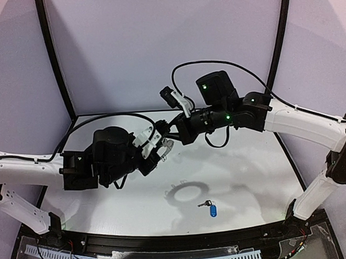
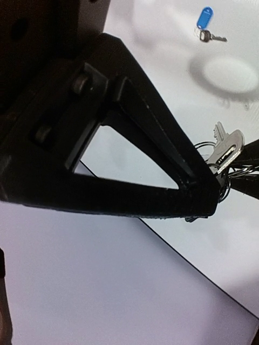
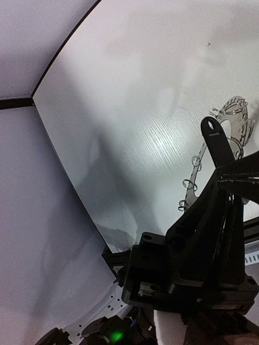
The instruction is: Put the keys on the keyring
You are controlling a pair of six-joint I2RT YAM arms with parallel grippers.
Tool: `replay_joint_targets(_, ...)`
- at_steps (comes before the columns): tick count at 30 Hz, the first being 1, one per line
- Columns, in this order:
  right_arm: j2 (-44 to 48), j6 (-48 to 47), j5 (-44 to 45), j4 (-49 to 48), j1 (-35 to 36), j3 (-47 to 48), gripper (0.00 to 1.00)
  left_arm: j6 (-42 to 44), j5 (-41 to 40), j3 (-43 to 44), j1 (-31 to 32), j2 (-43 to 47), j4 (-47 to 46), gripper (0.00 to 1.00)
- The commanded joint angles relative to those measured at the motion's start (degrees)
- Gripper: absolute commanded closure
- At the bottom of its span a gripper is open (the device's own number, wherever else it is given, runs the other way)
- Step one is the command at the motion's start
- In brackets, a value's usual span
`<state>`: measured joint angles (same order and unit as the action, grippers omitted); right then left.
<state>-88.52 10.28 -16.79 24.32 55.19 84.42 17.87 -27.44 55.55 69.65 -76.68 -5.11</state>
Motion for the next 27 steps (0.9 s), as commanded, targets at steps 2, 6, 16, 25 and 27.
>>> replay_joint_targets(2, 1.6, -1.7, -0.8, -2.0, -2.0, -1.0, 1.0, -9.9, 9.5, 2.8, 1.5, 3.8, 6.1, 0.99)
replay_joint_targets(6, 2.0, -3.0, 0.0, -0.3, -2.0, -1.1, 1.0, -14.1, 10.3, 3.1, 1.5, 6.2, 7.7, 0.99)
replay_joint_targets(16, -2.6, 0.9, 9.9, 15.3, -2.5, 2.0, 1.0, -8.0, 7.6, -0.8, 1.5, 9.6, -1.4, 0.99)
replay_joint_targets(25, -7.2, 1.4, 4.5, 21.8, -2.6, 4.2, 1.0, 3.6, 3.9, -1.1, 1.5, 5.2, -12.4, 0.99)
replay_joint_targets(27, -6.5, 0.5, 4.6, 19.8, -2.7, 4.2, 1.0, 4.4, 4.0, -0.5, 1.5, 4.2, -12.0, 0.99)
